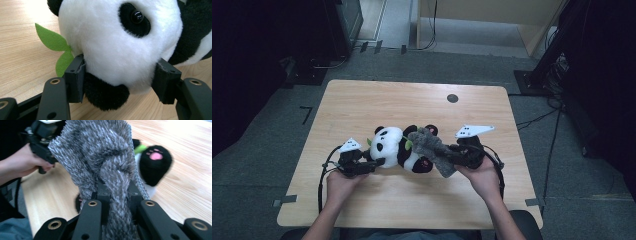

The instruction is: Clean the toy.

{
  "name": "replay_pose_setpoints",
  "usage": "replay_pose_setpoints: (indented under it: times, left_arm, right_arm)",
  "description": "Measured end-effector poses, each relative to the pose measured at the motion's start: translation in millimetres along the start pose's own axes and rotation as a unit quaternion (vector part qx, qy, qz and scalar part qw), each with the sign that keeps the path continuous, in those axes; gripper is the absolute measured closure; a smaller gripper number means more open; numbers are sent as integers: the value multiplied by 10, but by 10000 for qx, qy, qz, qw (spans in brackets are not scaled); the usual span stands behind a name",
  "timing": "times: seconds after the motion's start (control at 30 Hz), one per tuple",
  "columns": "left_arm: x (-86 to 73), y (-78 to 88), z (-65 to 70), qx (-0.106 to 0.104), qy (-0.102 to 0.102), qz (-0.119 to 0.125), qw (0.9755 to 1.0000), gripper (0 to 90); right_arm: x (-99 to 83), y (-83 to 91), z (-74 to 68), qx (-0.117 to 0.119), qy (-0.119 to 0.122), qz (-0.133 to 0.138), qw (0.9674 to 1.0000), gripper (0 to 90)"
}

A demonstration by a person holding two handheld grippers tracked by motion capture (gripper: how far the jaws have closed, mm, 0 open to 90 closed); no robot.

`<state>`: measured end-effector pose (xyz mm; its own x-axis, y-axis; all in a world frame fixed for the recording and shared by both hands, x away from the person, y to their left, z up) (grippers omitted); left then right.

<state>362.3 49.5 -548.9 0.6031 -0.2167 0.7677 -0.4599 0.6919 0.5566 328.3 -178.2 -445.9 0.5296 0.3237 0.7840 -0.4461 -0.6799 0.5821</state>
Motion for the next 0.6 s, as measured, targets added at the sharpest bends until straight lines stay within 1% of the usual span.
replay_pose_setpoints:
  times: [0.1,0.17,0.23,0.3,0.4,0.43,0.5,0.6]
  left_arm:
    - [2,2,0,-7,8,-14,10000,373]
    - [1,2,1,-14,4,-16,10000,373]
    - [-2,3,1,-19,-18,-29,10000,374]
    - [-6,3,4,-23,-42,-38,10000,375]
    - [-5,3,5,-29,-43,-34,10000,375]
    - [-5,3,4,-30,-46,-35,10000,375]
    - [-5,4,3,-34,-58,-37,10000,375]
    - [-3,5,3,-28,-66,-52,10000,375]
  right_arm:
    - [-21,-65,-107,101,87,-81,9999,790]
    - [-55,-135,-148,142,125,-159,9997,790]
    - [-109,-216,-152,139,129,-277,9994,790]
    - [-152,-277,-132,140,148,-309,9993,790]
    - [-170,-288,-77,165,90,-270,9995,790]
    - [-180,-282,-54,123,95,-281,9995,790]
    - [-210,-274,17,-71,163,-333,9993,790]
    - [-275,-253,120,-226,61,-453,9987,791]
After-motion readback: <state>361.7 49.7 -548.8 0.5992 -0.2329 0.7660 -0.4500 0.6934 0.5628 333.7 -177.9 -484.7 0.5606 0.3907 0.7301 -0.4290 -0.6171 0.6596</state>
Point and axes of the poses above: each handheld gripper's, and its own axes: y roughly backward along the jaws, x roughly out of its top, z roughly to its right, the point moved 10 cm from there along -y, roughly forward along the jaws, and after that the axes turned 2 degrees about -x, right-handed, at the moved point
